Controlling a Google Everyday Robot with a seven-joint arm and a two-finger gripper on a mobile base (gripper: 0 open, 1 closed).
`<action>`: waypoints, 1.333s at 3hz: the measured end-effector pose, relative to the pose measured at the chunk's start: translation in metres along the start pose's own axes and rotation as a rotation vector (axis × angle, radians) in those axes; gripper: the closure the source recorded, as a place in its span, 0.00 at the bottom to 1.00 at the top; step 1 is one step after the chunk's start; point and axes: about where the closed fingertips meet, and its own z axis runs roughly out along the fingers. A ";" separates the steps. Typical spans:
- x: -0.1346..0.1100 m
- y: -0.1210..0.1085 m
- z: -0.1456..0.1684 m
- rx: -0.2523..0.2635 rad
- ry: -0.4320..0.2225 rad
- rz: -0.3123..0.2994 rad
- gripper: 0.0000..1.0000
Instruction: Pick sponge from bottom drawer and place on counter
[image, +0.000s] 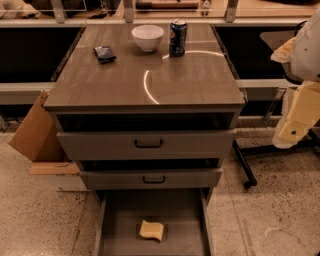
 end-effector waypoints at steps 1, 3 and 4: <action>-0.009 0.010 0.014 0.001 -0.035 -0.027 0.00; -0.005 0.011 0.035 -0.027 -0.053 -0.034 0.00; 0.003 0.019 0.077 -0.074 -0.098 -0.054 0.00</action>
Offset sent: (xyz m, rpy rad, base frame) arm -0.0070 0.0259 -0.0379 0.0541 0.0007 0.0719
